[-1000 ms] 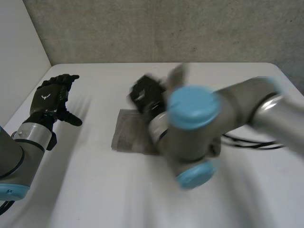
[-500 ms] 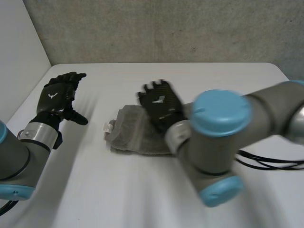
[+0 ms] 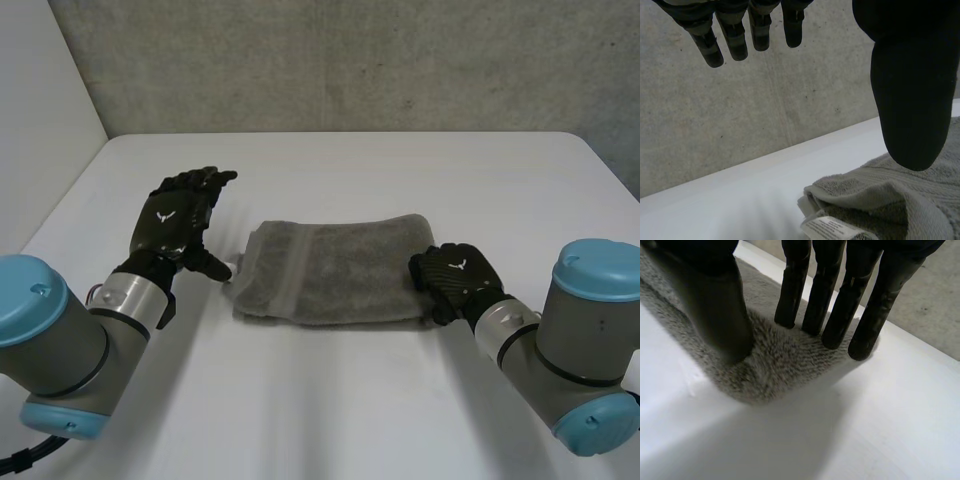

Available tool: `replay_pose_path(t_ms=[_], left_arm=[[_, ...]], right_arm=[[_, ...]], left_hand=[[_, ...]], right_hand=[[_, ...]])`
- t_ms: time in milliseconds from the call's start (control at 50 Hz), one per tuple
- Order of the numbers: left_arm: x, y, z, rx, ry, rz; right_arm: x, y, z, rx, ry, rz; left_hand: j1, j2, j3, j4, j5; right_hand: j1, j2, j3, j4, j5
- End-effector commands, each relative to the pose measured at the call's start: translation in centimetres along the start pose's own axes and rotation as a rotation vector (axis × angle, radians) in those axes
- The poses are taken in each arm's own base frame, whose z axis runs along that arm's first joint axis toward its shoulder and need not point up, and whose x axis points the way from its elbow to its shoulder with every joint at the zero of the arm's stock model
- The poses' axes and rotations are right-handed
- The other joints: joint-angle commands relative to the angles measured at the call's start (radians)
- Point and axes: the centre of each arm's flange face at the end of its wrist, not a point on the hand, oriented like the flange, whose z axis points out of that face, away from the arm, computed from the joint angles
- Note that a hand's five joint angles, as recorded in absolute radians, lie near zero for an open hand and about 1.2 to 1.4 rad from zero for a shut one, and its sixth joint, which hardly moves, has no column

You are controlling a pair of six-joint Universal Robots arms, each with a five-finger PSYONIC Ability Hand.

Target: Fold the towel.

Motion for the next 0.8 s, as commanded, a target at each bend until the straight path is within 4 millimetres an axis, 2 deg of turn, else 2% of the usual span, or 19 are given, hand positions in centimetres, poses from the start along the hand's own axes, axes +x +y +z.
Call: replay_pose_path(t_ms=[20, 40, 80, 140, 220, 320, 420, 520, 560, 580, 600, 620, 640, 680, 700, 740, 760, 780, 800], left_arm=[[0.0, 0.2, -0.3, -0.008, -0.003, -0.001], [-0.1, 0.2, -0.3, -0.008, -0.004, -0.001], [-0.1, 0.2, -0.4, -0.011, -0.005, -0.002], [-0.1, 0.2, -0.6, -0.013, -0.003, 0.0], [-0.2, 0.1, -0.6, -0.01, -0.008, -0.001], [-0.2, -1.4, -0.7, 0.025, -0.007, 0.004], [-0.2, -4.2, -0.6, 0.064, -0.008, 0.009], [-0.2, -6.2, -0.1, 0.072, -0.009, 0.007], [-0.2, -6.8, 0.2, 0.073, -0.009, 0.003], [-0.1, -7.5, 0.4, 0.073, -0.007, -0.001], [-0.1, -7.5, 0.4, 0.073, -0.007, -0.001], [0.2, -8.2, 0.7, 0.076, -0.001, -0.001], [0.2, -8.8, 0.8, 0.078, 0.0, -0.003], [0.3, -9.4, 1.0, 0.082, 0.001, -0.004], [0.6, -10.1, 1.2, 0.088, 0.009, -0.003], [1.1, -10.6, 1.4, 0.093, 0.022, -0.005], [1.1, -10.6, 1.4, 0.093, 0.022, -0.005], [1.7, -11.0, 1.4, 0.101, 0.037, -0.01], [2.1, -11.3, 1.5, 0.109, 0.04, -0.015]], right_arm=[[1.0, 0.7, 0.5, -0.012, 0.044, 0.003], [1.0, 0.7, 0.5, -0.012, 0.044, 0.002], [2.1, 1.0, 0.4, -0.033, 0.084, 0.004], [2.9, 1.1, 0.0, -0.051, 0.119, -0.006], [2.9, 0.9, -0.8, -0.073, 0.123, -0.056], [2.7, 1.4, -2.5, -0.135, 0.112, -0.157], [3.8, 1.5, -4.3, -0.18, 0.142, -0.258], [4.6, -0.3, -5.0, -0.136, 0.177, -0.38], [5.1, -2.6, -4.4, -0.065, 0.203, -0.457], [5.1, -2.6, -4.4, -0.065, 0.203, -0.457], [5.0, -3.6, -4.2, -0.034, 0.207, -0.48], [3.7, -5.1, -3.9, 0.023, 0.183, -0.503], [3.7, -5.1, -3.9, 0.024, 0.183, -0.503], [-1.0, -7.4, -3.4, 0.147, 0.066, -0.559], [-1.0, -7.4, -3.4, 0.148, 0.065, -0.56], [-6.2, -8.1, -3.0, 0.22, -0.061, -0.604], [-6.3, -8.1, -3.0, 0.22, -0.062, -0.604], [-8.8, -8.1, -3.1, 0.249, -0.128, -0.623], [-8.8, -8.1, -3.1, 0.249, -0.129, -0.623]], left_hand=[[0.005, 0.006, 0.006, 0.009, -0.027], [0.005, 0.006, 0.006, 0.009, -0.027], [0.005, 0.006, 0.006, 0.009, -0.027], [0.005, 0.006, 0.006, 0.009, -0.027], [0.005, 0.006, 0.006, 0.009, -0.027], [0.005, 0.006, 0.006, 0.009, -0.027], [0.005, 0.006, 0.006, 0.009, -0.027], [0.005, 0.006, 0.006, 0.009, -0.027], [0.005, 0.006, 0.006, 0.009, -0.027], [0.005, 0.006, 0.006, 0.009, -0.027], [0.005, 0.006, 0.006, 0.009, -0.027], [0.005, 0.006, 0.006, 0.009, -0.027], [0.005, 0.006, 0.006, 0.009, -0.027], [0.005, 0.006, 0.006, 0.009, -0.027], [0.005, 0.006, 0.006, 0.009, -0.027], [0.005, 0.006, 0.006, 0.009, -0.027], [0.005, 0.006, 0.006, 0.009, -0.027], [0.005, 0.006, 0.006, 0.009, -0.027], [0.005, 0.006, 0.006, 0.009, -0.027]], right_hand=[[0.188, 0.187, 0.188, 0.189, 0.194], [0.189, 0.187, 0.188, 0.19, 0.194], [0.448, 0.446, 0.447, 0.449, 0.453], [0.449, 0.447, 0.449, 0.45, 0.455], [0.449, 0.447, 0.449, 0.45, 0.455], [0.449, 0.447, 0.449, 0.45, 0.455], [0.449, 0.447, 0.449, 0.45, 0.455], [0.449, 0.447, 0.449, 0.45, 0.455], [0.449, 0.447, 0.449, 0.45, 0.455], [0.449, 0.447, 0.449, 0.45, 0.455], [0.449, 0.447, 0.449, 0.45, 0.455], [0.449, 0.447, 0.449, 0.45, 0.455], [0.449, 0.447, 0.449, 0.45, 0.455], [0.449, 0.447, 0.449, 0.45, 0.455], [0.449, 0.447, 0.449, 0.45, 0.455], [0.449, 0.447, 0.449, 0.45, 0.455], [0.449, 0.447, 0.449, 0.45, 0.455], [0.449, 0.447, 0.449, 0.45, 0.455], [0.449, 0.447, 0.449, 0.45, 0.455]])
